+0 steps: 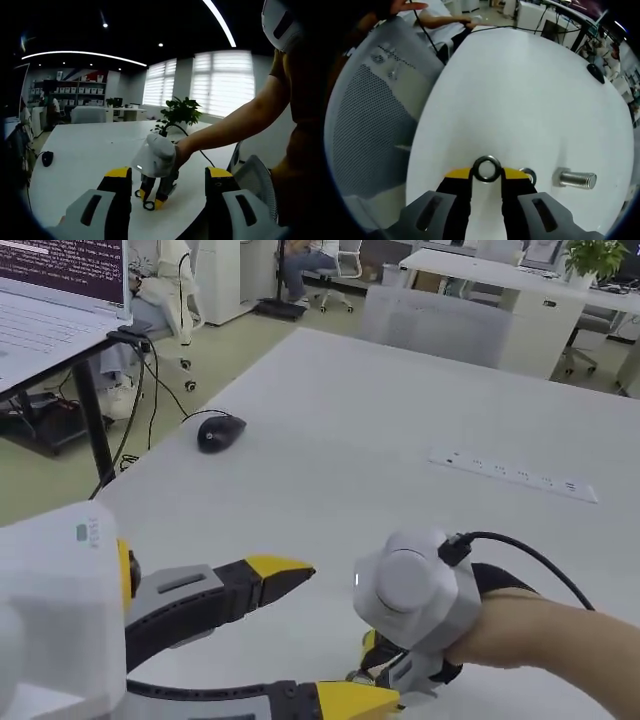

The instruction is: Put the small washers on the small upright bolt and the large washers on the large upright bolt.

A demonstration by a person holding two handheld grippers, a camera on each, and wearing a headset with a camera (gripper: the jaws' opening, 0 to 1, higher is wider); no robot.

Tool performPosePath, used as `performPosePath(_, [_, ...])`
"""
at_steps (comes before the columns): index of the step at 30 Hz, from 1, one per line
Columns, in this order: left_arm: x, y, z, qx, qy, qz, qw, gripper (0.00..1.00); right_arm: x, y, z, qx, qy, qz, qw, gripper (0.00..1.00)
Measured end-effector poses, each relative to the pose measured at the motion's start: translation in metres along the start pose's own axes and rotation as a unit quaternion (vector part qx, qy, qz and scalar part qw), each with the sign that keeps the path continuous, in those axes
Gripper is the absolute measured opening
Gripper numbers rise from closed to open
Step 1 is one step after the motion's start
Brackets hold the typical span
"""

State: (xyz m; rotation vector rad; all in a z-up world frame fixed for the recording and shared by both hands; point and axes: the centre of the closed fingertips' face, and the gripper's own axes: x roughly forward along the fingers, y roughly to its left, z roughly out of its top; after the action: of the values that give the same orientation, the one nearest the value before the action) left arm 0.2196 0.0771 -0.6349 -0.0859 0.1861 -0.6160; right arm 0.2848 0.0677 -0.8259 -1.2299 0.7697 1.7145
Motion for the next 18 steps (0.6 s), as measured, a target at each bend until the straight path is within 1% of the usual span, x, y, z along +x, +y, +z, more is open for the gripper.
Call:
performPosePath(6, [0.001, 0.001, -0.001, -0.001, 0.004, -0.001, 1.0000, 0.58, -0.005, 0.000, 0.000, 0.000, -0.003, 0.001, 1.0000, 0.22])
performPosePath(10, [0.002, 0.000, -0.002, -0.001, 0.005, -0.002, 1.0000, 0.58, -0.013, -0.002, -0.001, 0.001, -0.005, -0.003, 1.0000, 0.22])
performPosePath(13, [0.003, 0.000, -0.002, -0.002, 0.005, -0.003, 1.0000, 0.58, -0.020, -0.004, -0.001, 0.001, -0.008, -0.008, 0.9999, 0.22])
performPosePath(16, [0.004, -0.001, -0.003, -0.002, 0.008, -0.006, 0.9999, 0.58, -0.033, -0.011, -0.001, 0.002, -0.014, -0.019, 0.9997, 0.22])
performPosePath(18, [0.005, -0.002, -0.004, -0.001, 0.010, -0.008, 0.9999, 0.58, -0.041, -0.017, -0.002, 0.002, -0.014, -0.028, 0.9995, 0.22])
